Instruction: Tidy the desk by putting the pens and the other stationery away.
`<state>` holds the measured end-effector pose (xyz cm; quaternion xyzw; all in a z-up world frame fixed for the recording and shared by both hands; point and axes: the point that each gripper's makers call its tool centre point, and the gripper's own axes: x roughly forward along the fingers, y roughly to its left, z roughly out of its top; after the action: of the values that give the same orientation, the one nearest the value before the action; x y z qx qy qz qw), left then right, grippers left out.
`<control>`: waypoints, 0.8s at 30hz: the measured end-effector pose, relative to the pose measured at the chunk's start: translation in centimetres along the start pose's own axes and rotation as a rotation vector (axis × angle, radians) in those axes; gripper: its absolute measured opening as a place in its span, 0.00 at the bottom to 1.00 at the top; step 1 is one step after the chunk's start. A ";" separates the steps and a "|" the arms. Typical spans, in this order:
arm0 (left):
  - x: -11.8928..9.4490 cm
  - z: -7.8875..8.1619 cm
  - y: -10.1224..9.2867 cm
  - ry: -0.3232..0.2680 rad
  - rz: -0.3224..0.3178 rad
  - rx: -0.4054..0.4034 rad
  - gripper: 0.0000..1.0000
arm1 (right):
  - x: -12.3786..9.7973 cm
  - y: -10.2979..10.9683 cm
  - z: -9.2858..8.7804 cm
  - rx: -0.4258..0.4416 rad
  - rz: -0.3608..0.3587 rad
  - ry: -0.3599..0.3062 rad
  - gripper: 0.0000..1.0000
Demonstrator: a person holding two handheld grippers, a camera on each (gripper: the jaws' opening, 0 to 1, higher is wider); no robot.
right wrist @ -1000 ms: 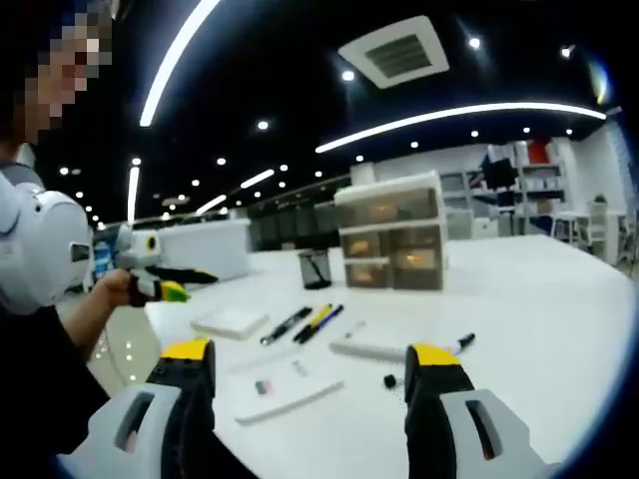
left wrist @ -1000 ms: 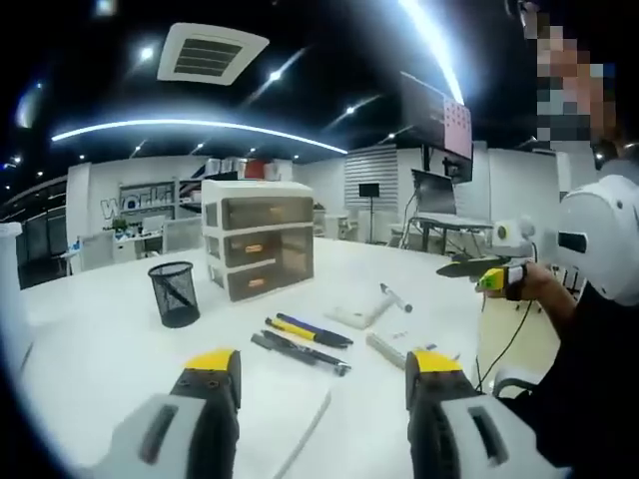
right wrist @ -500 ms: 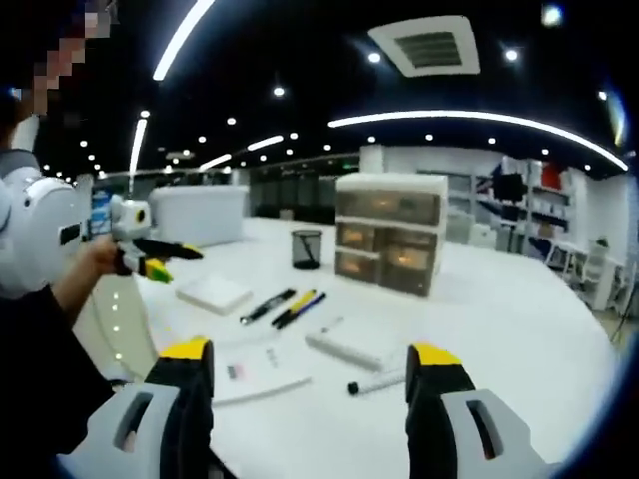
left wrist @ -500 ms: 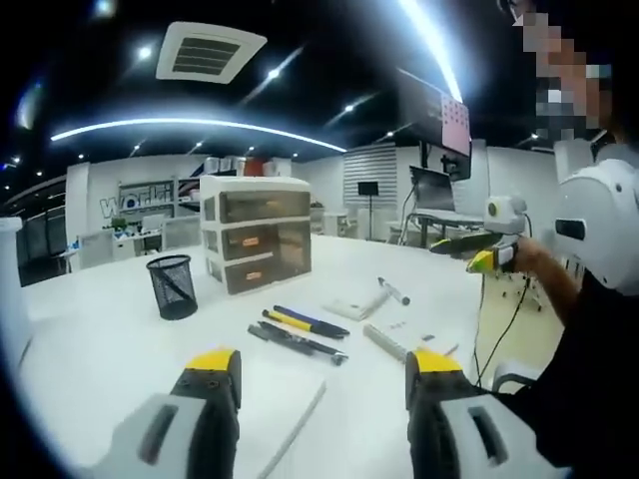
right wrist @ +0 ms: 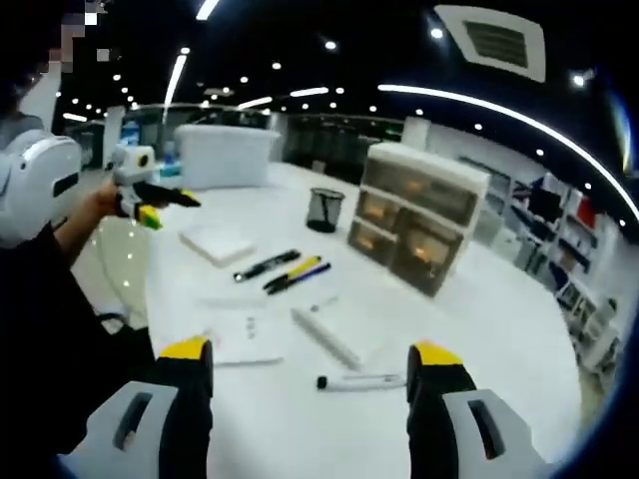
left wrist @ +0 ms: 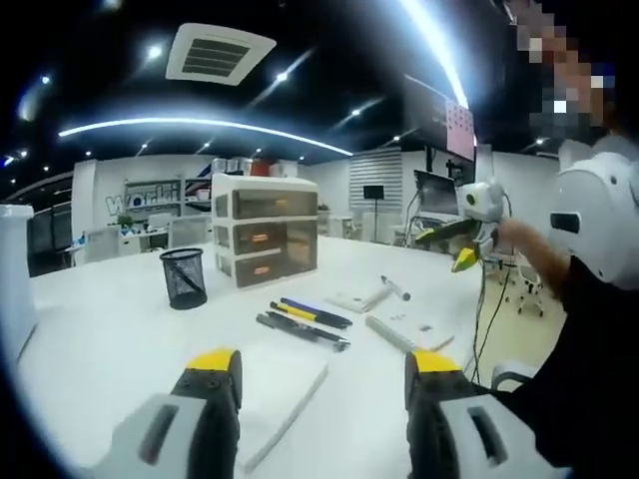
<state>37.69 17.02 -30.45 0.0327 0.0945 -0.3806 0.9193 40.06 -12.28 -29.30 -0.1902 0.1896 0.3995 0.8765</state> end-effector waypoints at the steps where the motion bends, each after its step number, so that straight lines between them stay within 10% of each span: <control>1: -0.1 0.0 -0.1 -0.001 -0.004 -0.001 0.66 | 0.2 -0.4 0.0 -0.005 0.004 0.008 0.75; 24: -1.4 -1.0 -1.2 0.012 -0.028 0.009 0.65 | 1.4 -4.8 -3.1 -0.503 0.288 0.374 0.60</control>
<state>35.72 17.22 -31.15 0.0379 0.0989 -0.3936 0.9131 44.08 -15.85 -31.73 -0.4417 0.2675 0.5117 0.6866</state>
